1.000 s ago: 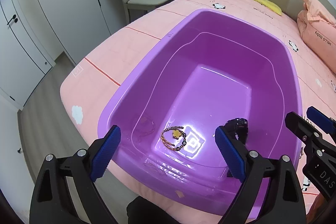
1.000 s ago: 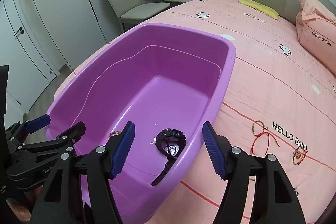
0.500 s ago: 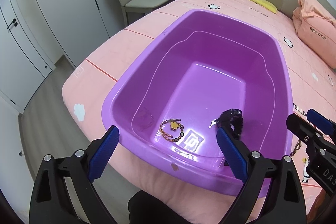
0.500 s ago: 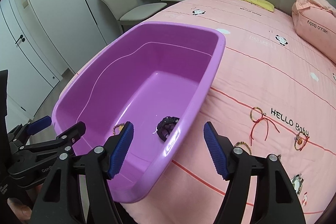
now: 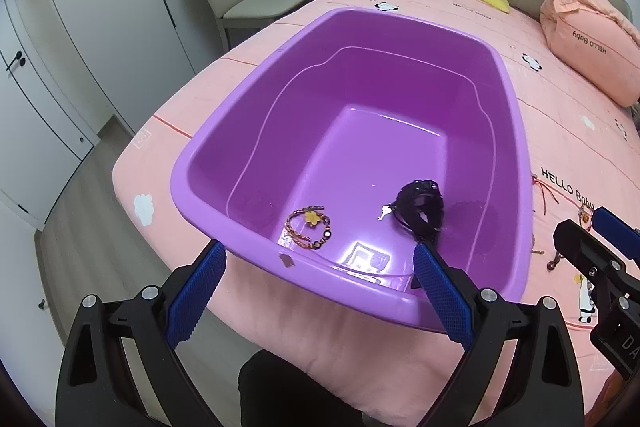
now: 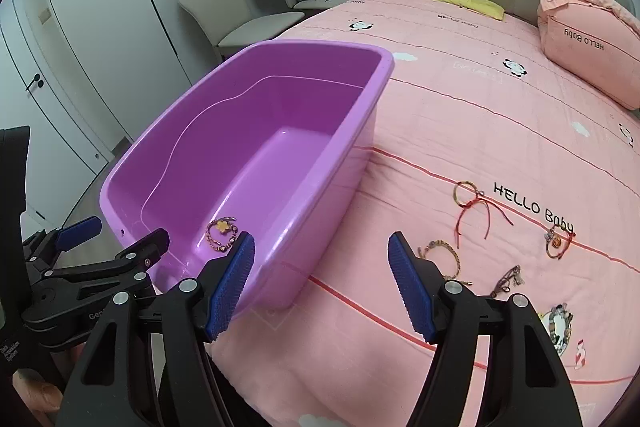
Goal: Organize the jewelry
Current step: 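Move both grippers back toward the remaining jewelry on the bedspread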
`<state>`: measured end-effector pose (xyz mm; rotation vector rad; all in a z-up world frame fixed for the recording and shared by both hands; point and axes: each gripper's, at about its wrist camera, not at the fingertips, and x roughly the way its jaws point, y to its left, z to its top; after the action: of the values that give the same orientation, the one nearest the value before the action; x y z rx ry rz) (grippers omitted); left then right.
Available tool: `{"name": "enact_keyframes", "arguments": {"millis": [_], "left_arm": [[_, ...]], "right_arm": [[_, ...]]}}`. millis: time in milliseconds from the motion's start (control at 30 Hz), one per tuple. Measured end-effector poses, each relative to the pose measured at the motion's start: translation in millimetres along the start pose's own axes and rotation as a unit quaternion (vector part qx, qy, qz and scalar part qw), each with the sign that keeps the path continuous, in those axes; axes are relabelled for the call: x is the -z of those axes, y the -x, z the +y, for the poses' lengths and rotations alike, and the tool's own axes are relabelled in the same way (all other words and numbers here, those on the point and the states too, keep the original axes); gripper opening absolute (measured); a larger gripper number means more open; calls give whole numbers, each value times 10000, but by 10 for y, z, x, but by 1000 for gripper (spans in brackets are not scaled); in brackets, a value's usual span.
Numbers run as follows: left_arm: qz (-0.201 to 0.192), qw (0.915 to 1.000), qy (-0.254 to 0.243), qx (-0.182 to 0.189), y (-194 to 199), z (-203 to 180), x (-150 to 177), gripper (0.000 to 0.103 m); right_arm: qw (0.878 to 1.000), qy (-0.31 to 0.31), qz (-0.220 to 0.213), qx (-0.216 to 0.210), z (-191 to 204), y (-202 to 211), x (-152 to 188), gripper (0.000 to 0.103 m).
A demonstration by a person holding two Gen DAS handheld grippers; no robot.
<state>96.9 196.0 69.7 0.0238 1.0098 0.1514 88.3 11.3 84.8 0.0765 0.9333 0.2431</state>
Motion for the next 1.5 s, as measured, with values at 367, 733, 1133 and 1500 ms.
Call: {"name": "enact_keyframes", "arguments": {"millis": [367,733,1133,1500], "left_arm": [[-268,9979,-506,304,176,-445,119,94],[-442,9885,-1035,1009,298,-1165,391,96],[-462,9785,-1487,1351,143,-1937,526,97],[-229,9763,-1751,1254,-444,-2443,672,97]], "right_arm": [[9983,-507,-64,298,-480,213,459,66],[9884,-1315,-363,667,-1327,479,1086,66],[9736,-1870,-432,1239,-2074,548,1589,66],[9633,-2117,-288,1622,-2570,257,1793,66]]}}
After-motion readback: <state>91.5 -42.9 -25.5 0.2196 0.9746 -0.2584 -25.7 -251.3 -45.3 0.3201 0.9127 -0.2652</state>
